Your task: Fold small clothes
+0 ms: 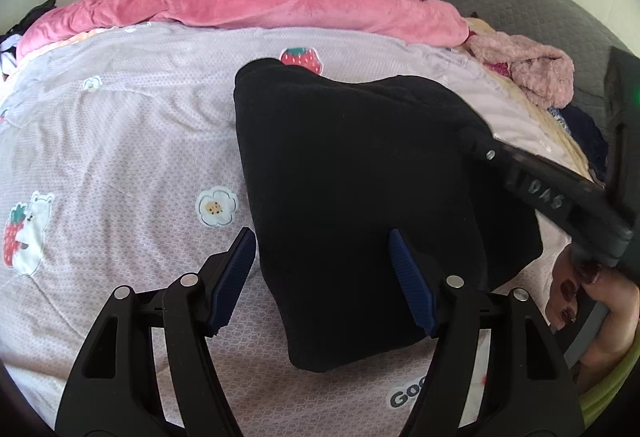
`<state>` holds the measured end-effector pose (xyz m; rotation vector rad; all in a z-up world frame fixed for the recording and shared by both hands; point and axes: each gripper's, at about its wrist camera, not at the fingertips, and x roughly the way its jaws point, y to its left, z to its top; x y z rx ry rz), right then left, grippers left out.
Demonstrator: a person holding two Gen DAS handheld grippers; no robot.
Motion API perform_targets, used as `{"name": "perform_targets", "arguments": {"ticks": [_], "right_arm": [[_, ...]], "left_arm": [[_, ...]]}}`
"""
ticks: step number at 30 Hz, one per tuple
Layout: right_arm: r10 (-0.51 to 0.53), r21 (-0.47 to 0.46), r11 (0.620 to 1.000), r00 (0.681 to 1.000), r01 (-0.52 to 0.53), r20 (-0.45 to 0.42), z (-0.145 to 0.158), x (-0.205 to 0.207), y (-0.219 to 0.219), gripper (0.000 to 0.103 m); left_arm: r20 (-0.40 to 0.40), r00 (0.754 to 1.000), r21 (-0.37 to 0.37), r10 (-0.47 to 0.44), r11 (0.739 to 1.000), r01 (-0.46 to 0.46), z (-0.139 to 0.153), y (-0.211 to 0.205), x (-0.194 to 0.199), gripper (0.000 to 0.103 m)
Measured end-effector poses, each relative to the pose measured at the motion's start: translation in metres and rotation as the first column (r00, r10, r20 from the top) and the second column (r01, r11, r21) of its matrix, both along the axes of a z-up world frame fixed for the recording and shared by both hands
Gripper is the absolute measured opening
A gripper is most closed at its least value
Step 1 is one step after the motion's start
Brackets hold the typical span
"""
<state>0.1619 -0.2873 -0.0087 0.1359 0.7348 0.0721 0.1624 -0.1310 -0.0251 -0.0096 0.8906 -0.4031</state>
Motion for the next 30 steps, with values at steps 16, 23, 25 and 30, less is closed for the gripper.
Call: {"name": "perform_targets", "arguments": {"ticks": [16, 23, 25, 30], "right_arm": [[-0.077, 0.009, 0.997, 0.995, 0.076, 0.069, 0.01, -0.043, -0.016, 0.056], [-0.11, 0.002, 0.994, 0.982, 0.11, 0.154, 0.031, -0.105, -0.017, 0.086], [-0.108, 0.003, 0.994, 0.98, 0.11, 0.168, 0.036, -0.122, -0.015, 0.093], [-0.108, -0.03, 0.993, 0.976, 0.116, 0.189, 0.045, -0.154, -0.009, 0.097]], "left_arm": [[-0.004, 1.0, -0.001, 0.014, 1.0, -0.014, 0.001, 0.011, -0.014, 0.062], [0.035, 0.999, -0.003, 0.026, 1.0, -0.026, 0.016, 0.026, -0.038, 0.07], [0.051, 0.998, -0.01, 0.037, 0.999, -0.036, 0.021, 0.031, -0.046, 0.079], [0.092, 0.995, 0.002, 0.037, 0.999, -0.038, 0.035, 0.038, -0.071, 0.093]]}}
